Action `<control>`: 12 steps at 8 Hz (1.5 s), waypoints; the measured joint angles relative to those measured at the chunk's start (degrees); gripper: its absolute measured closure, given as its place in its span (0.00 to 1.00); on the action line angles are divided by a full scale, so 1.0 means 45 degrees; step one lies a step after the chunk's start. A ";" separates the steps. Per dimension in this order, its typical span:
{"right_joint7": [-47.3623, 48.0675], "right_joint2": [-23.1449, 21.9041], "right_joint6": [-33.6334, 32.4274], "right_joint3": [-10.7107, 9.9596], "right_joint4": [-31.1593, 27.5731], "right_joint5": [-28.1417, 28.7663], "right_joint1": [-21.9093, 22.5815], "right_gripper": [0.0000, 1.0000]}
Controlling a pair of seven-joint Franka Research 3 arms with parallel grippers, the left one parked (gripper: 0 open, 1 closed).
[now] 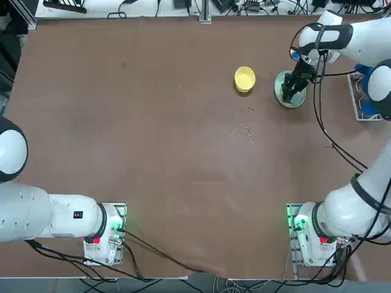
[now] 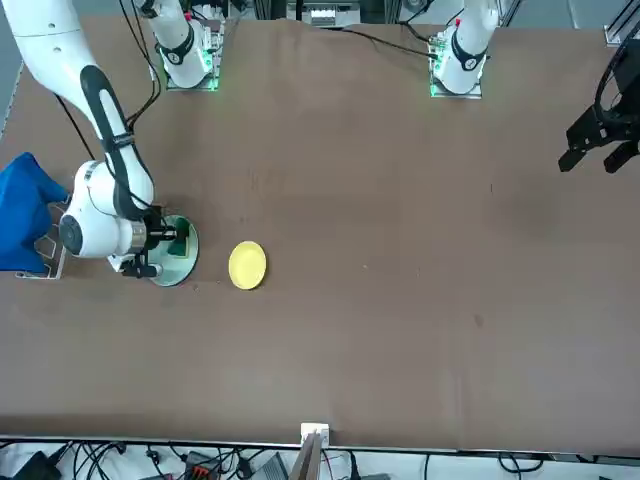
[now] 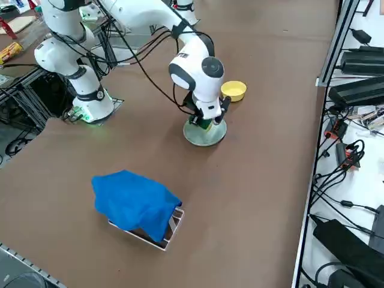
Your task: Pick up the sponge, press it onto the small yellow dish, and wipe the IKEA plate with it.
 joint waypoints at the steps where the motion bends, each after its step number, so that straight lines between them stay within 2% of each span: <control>1: -0.0293 -0.0040 0.0000 -0.0012 -0.0111 0.0000 -0.0200 0.78; 8: -0.1835 -0.0026 -0.0001 -0.0109 0.0092 -0.0243 -0.1138 0.78; 12: -0.1901 0.0649 -0.0333 -0.0066 0.1645 -0.0304 -0.0919 0.78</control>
